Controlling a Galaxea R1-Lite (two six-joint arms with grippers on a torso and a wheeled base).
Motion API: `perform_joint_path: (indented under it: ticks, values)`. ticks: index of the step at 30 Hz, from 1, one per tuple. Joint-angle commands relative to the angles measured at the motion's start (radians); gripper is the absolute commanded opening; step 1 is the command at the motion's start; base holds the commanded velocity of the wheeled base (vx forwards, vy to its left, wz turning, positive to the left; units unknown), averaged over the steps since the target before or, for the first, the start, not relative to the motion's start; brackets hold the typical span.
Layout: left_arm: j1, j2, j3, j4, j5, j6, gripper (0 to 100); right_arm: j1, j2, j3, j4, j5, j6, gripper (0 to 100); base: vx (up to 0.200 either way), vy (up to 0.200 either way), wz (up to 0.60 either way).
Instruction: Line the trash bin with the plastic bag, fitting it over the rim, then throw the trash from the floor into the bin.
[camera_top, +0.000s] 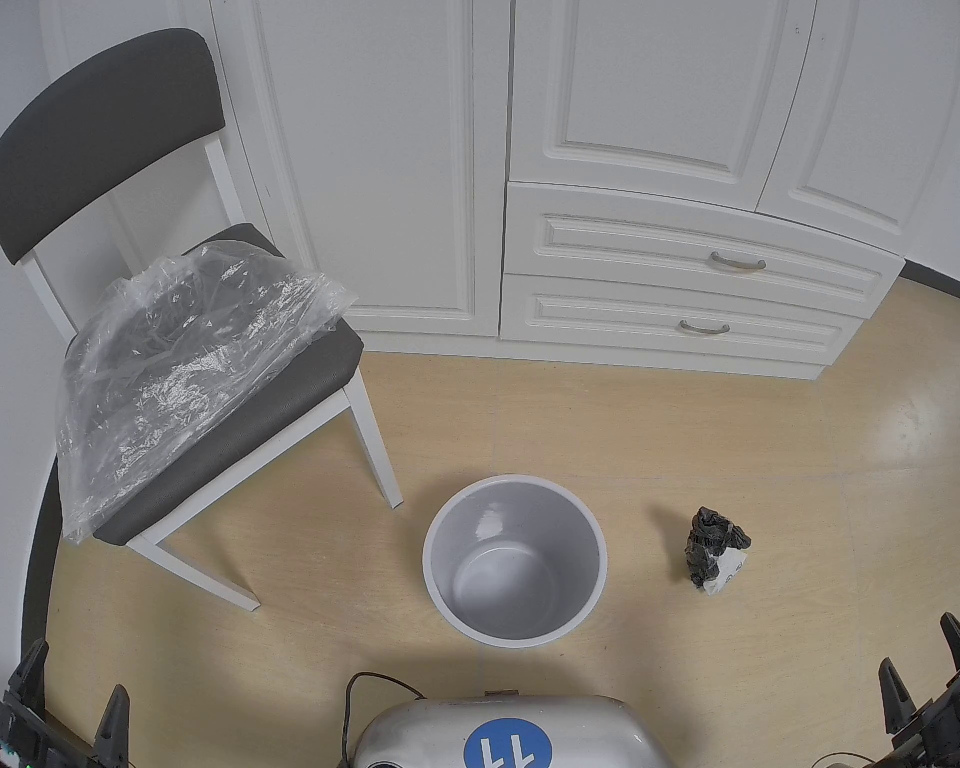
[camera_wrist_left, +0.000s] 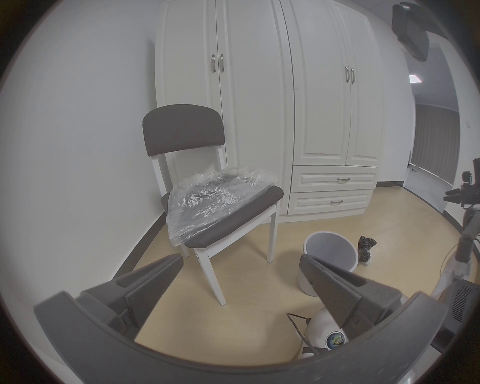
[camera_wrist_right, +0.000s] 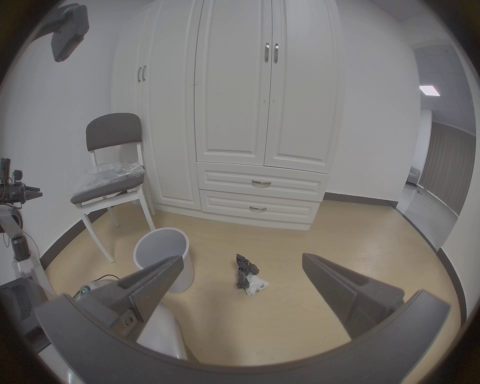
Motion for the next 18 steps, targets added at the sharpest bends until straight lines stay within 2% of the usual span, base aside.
perform_joint_path:
  ticks: [1, 5, 6, 7, 8, 9, 10, 13, 15, 16, 17, 18]
  values:
    - [0.001, -0.016, 0.018, -0.013, 0.001, -0.005, 100, 0.0, -0.016, 0.018, -0.008, -0.002, 0.01, 100, 0.0, 0.0, 0.0]
    - [-0.001, -0.016, 0.016, -0.01, 0.004, -0.025, 100, 0.0, -0.016, 0.018, -0.018, -0.005, 0.057, 100, 0.0, 0.0, 0.0]
    - [-0.001, -0.016, 0.016, -0.007, 0.021, -0.061, 100, 0.001, -0.016, -0.016, -0.089, -0.001, 0.148, 100, 0.0, 0.0, 0.0]
    - [-0.001, -0.016, 0.016, -0.007, 0.023, -0.066, 100, 0.001, -0.016, -0.022, -0.098, -0.001, 0.162, 100, 0.0, 0.0, 0.0]
    - [-0.001, -0.016, 0.016, -0.009, 0.047, -0.104, 100, 0.001, -0.016, -0.102, -0.155, -0.004, 0.332, 100, 0.0, 0.0, 0.0]
    - [-0.001, -0.016, 0.016, -0.01, 0.052, -0.106, 100, 0.001, -0.016, -0.127, -0.153, -0.004, 0.37, 100, 0.0, 0.0, 0.0]
    - [0.001, -0.016, 0.016, -0.01, 0.056, -0.106, 100, 0.001, -0.016, -0.168, -0.146, -0.005, 0.37, 100, 0.0, 0.0, 0.0]
    - [-0.001, -0.016, 0.018, -0.015, 0.056, -0.103, 100, 0.0, -0.016, -0.179, -0.129, -0.01, 0.272, 100, 0.0, 0.0, 0.0]
    - [-0.001, -0.016, 0.018, -0.016, 0.055, -0.101, 100, 0.0, -0.016, -0.177, -0.126, -0.01, 0.258, 100, 0.0, 0.0, 0.0]
    - [-0.001, -0.016, -0.01, -0.076, 0.044, -0.094, 100, 0.0, -0.016, -0.173, -0.094, -0.001, 0.168, 100, 0.0, 0.0, 0.0]
    - [-0.002, -0.013, -0.076, -0.144, 0.007, -0.11, 100, 0.0, -0.016, -0.179, -0.06, 0.007, 0.125, 100, 0.0, 0.0, 0.0]
    - [-0.004, -0.012, -0.088, -0.156, -0.005, -0.115, 100, 0.0, -0.015, -0.18, -0.054, 0.01, 0.117, 100, 0.0, 0.0, 0.0]
